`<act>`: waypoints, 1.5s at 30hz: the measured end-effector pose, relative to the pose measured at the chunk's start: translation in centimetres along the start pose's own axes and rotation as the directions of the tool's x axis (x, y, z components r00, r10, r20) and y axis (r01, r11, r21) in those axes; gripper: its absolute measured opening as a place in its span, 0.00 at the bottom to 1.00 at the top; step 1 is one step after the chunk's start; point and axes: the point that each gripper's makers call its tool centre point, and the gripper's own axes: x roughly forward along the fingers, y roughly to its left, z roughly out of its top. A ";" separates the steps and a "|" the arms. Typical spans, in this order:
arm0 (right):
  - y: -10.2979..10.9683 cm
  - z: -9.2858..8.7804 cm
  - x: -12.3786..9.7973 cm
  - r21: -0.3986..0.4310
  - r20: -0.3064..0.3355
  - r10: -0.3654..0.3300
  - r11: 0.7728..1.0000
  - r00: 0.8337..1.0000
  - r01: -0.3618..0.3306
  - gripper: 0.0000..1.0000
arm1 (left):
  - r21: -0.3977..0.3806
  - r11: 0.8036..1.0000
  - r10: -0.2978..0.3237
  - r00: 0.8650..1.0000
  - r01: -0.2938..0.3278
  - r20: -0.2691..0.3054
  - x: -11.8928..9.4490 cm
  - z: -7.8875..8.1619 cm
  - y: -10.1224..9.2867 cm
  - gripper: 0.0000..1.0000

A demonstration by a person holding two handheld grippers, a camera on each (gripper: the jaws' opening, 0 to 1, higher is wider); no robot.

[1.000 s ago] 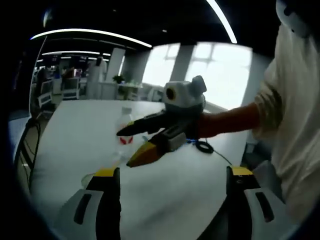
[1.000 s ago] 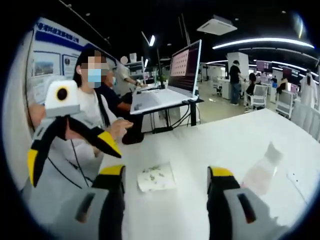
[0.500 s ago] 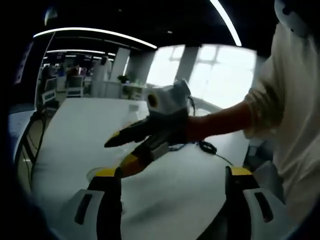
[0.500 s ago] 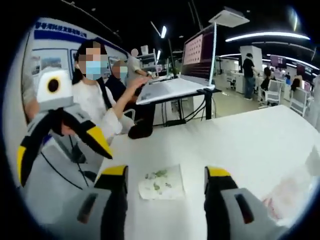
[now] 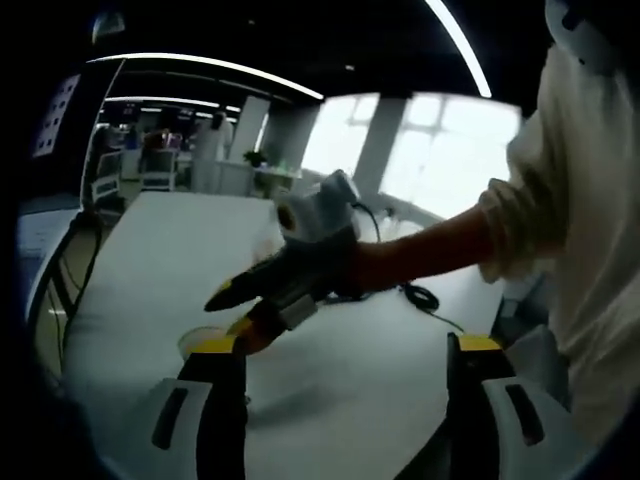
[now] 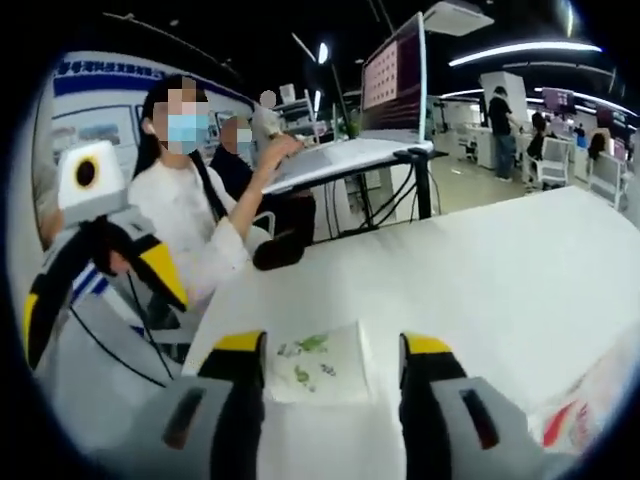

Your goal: Arrange the tabletop items into an orderly group along one side of the table until the central work area is clear of visible clutter.

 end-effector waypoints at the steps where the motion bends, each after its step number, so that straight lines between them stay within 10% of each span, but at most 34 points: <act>1: -0.1 -0.1 0.1 0.001 0.002 0.002 1.000 1.000 -0.002 0.48 | -0.001 1.000 0.000 1.000 0.000 0.002 0.0 0.0 0.0 0.79; 29: 1.5 -3.0 -0.5 0.089 -0.071 0.118 0.990 0.991 -0.111 0.12 | -0.013 1.000 -0.011 1.000 0.011 -0.008 0.4 -0.7 0.0 0.74; 45: 5.4 -4.8 -2.1 0.094 -0.129 0.265 0.963 0.956 -0.254 0.00 | -0.011 1.000 -0.018 1.000 0.018 -0.011 0.3 -0.9 -0.3 0.71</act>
